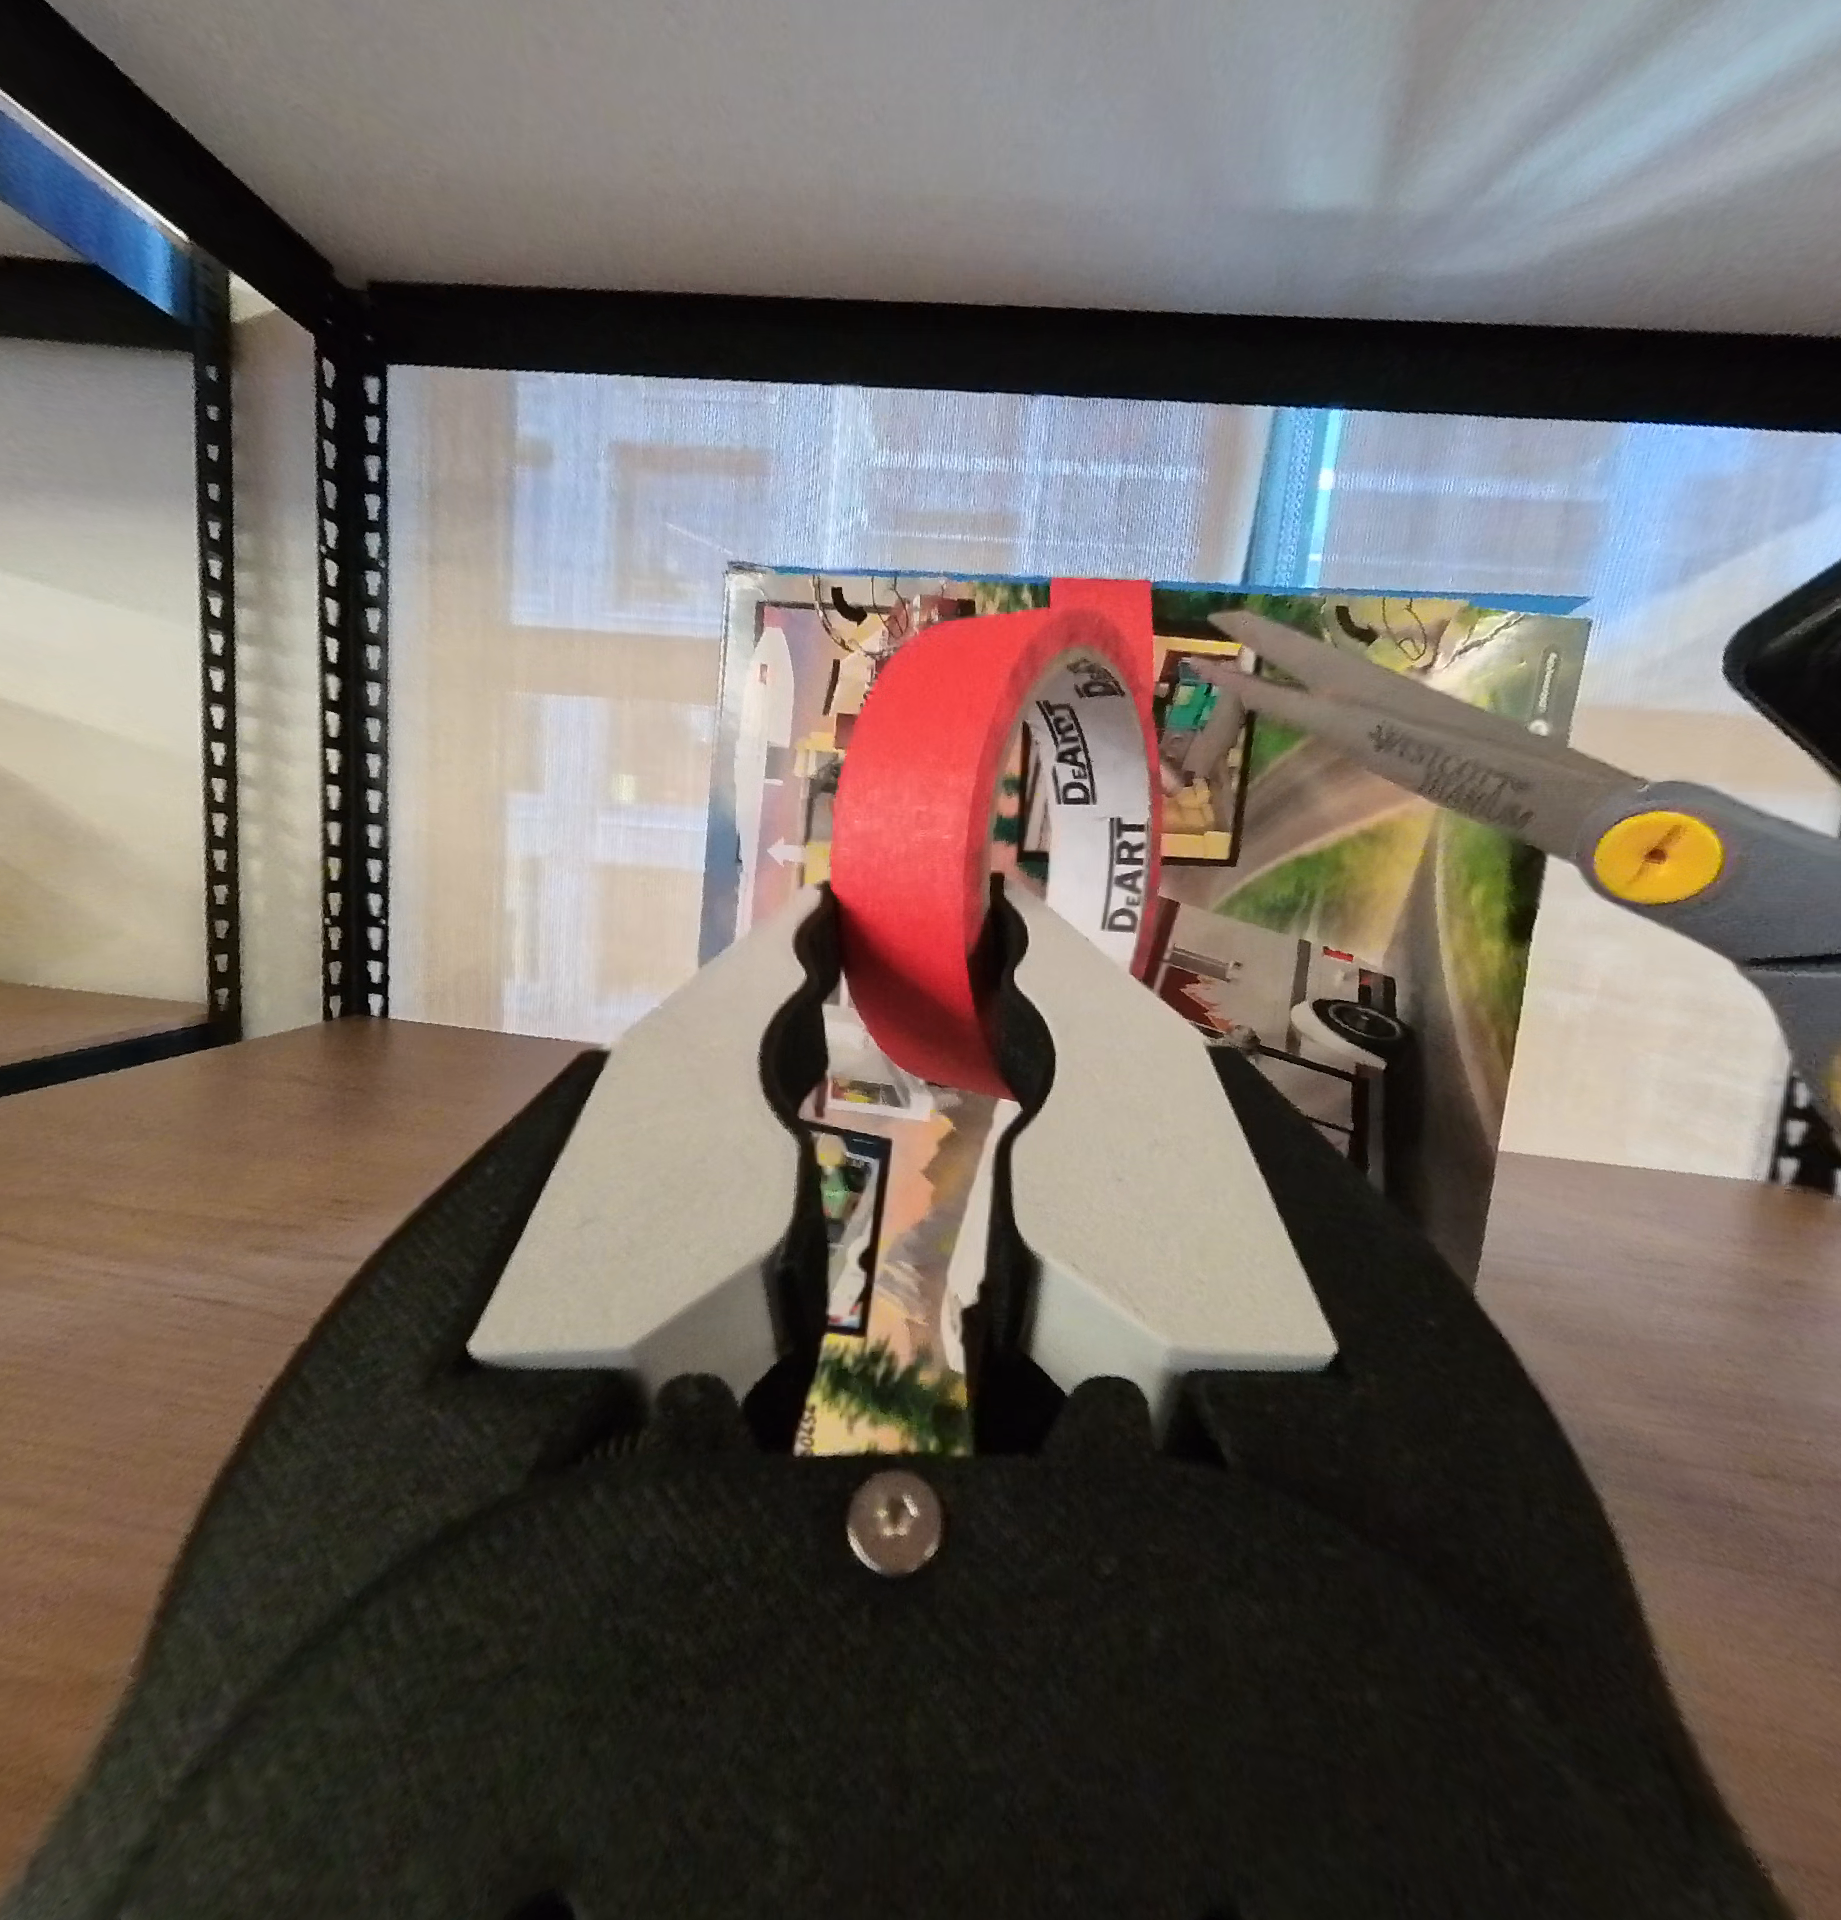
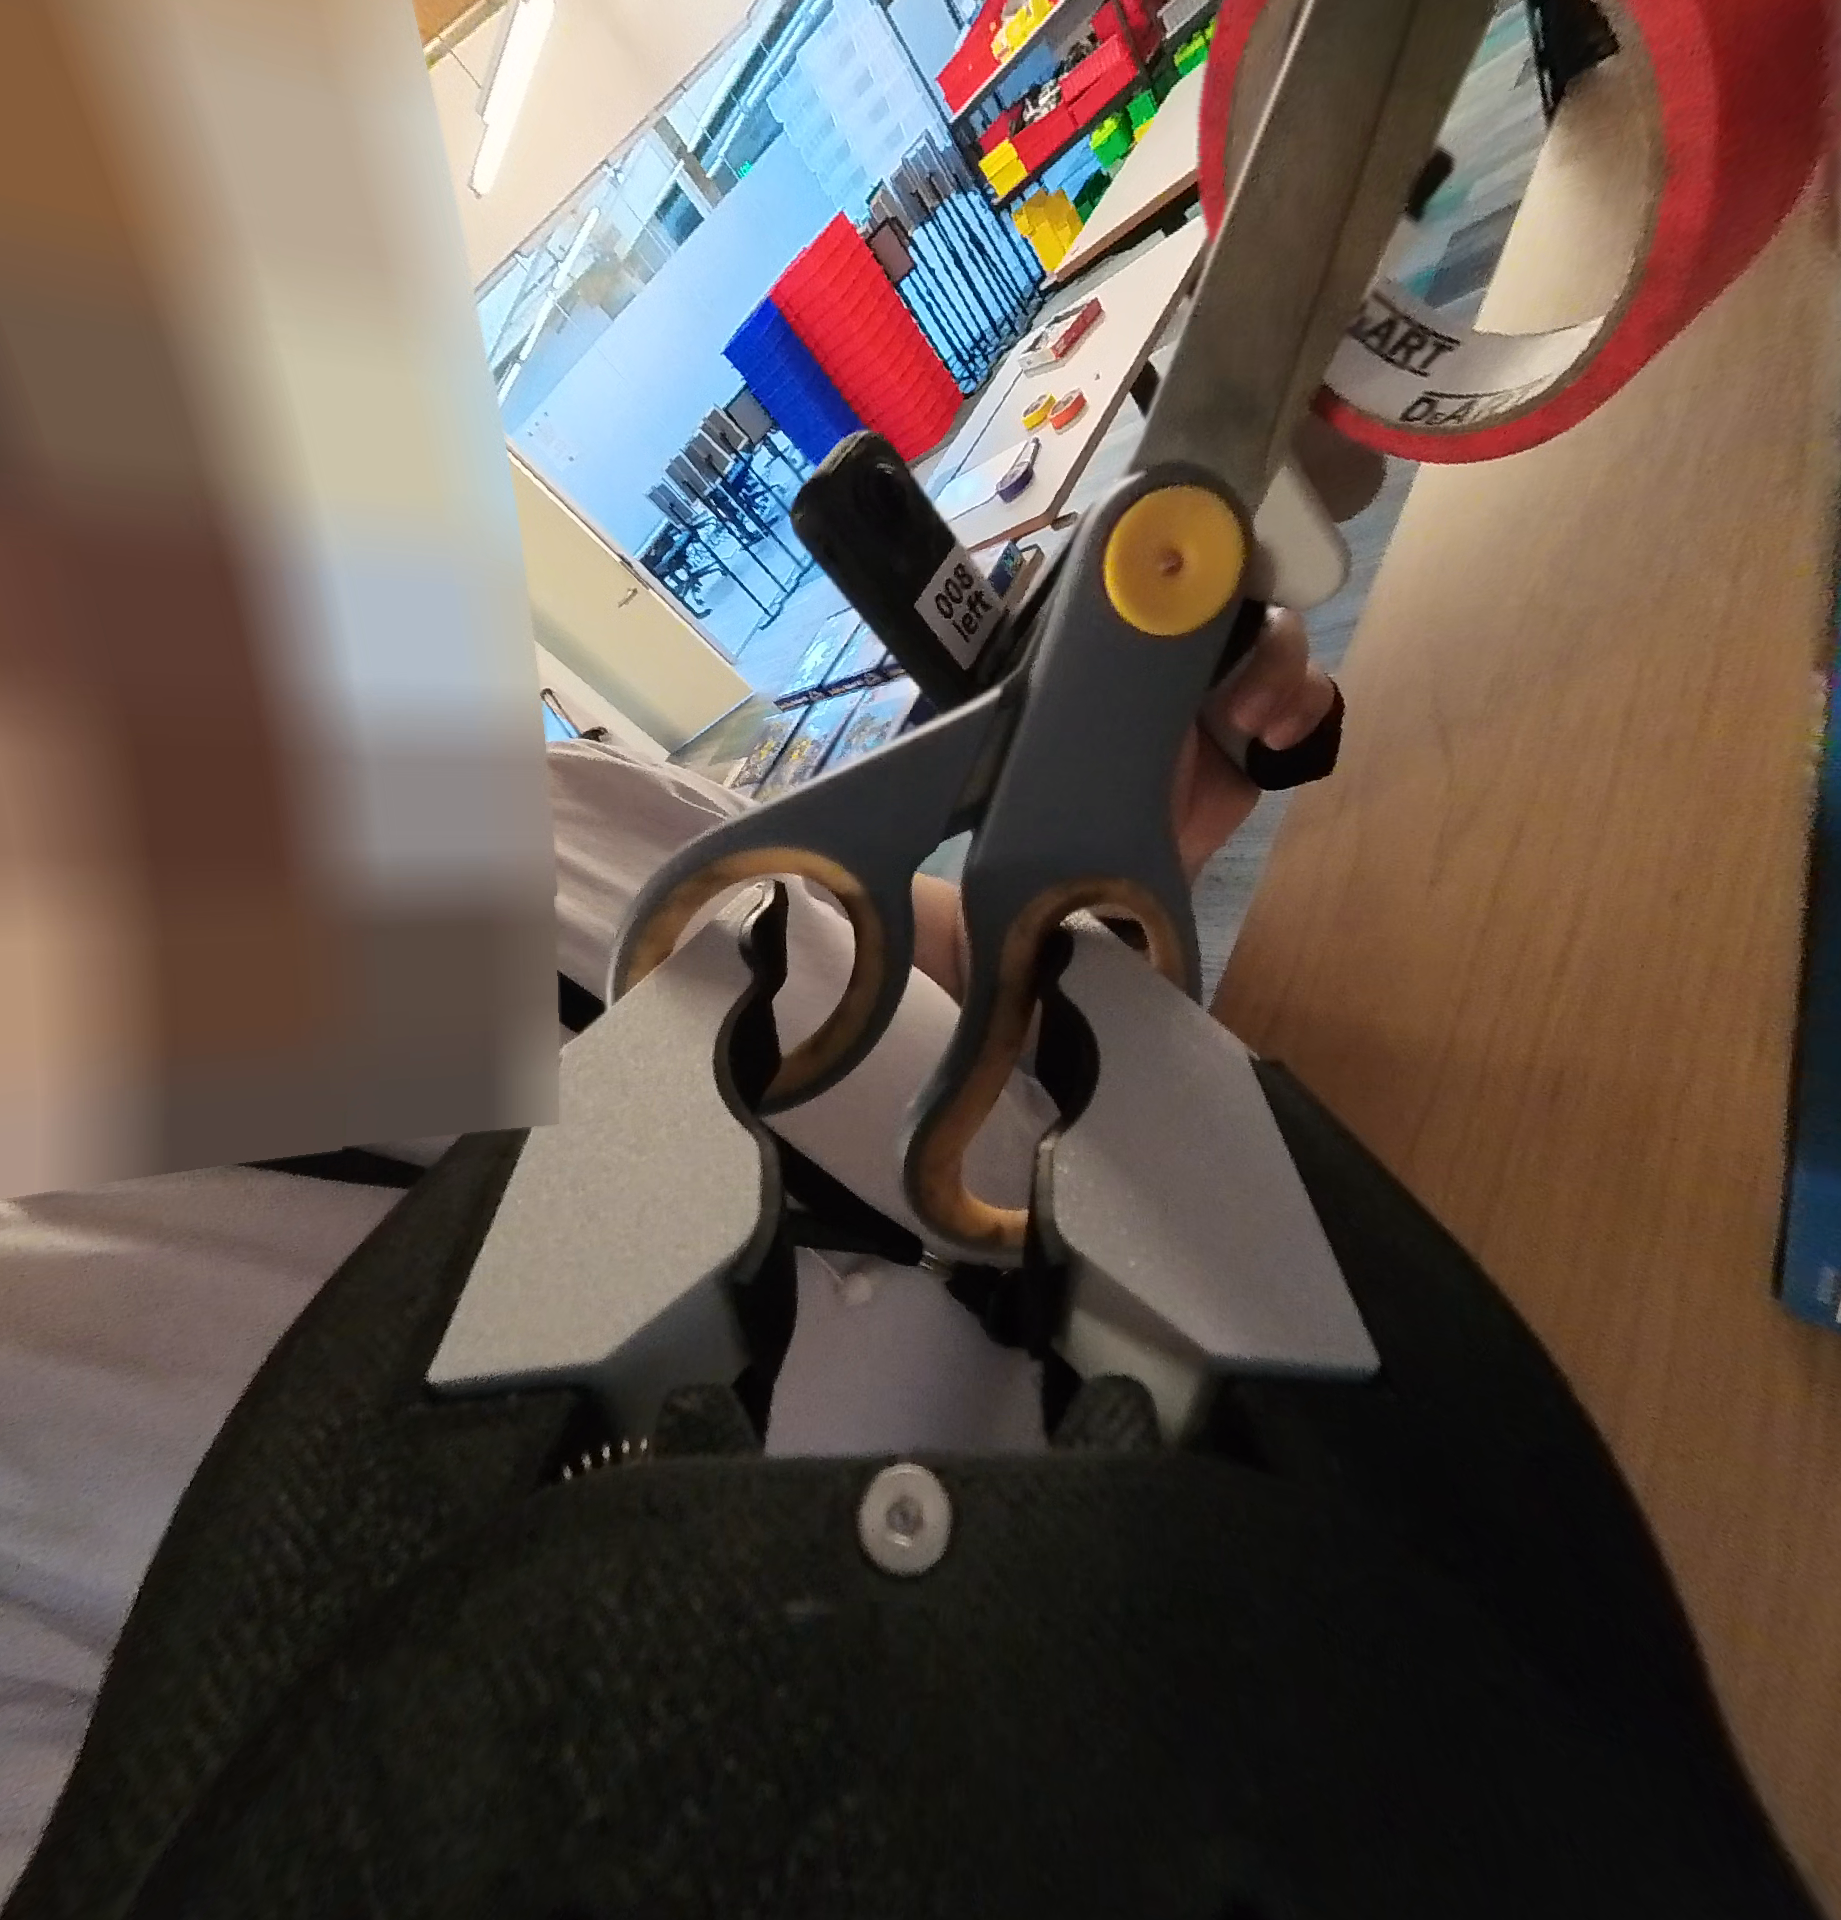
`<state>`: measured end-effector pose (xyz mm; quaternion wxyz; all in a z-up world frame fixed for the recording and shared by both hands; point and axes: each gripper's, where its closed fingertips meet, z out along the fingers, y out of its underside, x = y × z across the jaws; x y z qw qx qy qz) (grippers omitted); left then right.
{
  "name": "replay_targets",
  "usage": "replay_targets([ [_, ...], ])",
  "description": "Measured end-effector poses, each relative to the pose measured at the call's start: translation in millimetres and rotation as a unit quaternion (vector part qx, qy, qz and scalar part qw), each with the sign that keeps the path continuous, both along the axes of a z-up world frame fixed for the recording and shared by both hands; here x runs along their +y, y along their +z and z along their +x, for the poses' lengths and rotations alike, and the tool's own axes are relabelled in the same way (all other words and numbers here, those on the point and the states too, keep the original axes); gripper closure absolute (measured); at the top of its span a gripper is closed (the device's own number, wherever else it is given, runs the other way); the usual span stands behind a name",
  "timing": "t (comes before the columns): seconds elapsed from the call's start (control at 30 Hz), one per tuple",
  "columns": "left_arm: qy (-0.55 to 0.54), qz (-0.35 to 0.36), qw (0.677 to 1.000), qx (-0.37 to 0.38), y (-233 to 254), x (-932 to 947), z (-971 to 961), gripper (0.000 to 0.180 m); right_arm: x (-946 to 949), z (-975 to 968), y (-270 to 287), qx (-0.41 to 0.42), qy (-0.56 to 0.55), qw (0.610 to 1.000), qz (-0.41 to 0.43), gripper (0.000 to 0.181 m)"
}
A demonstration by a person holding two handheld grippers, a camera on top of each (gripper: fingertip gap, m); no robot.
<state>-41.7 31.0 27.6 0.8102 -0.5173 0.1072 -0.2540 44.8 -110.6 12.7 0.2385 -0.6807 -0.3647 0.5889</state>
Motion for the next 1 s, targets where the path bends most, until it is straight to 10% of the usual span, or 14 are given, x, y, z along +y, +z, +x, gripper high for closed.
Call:
replay_targets([
  [1.0, 0.034, 0.038, 0.998, 0.02, 1.7, -5.9, -4.0, 0.154, -4.2, -3.3, 8.7, -0.118, 0.014, 0.993, -0.007, 0.136],
])
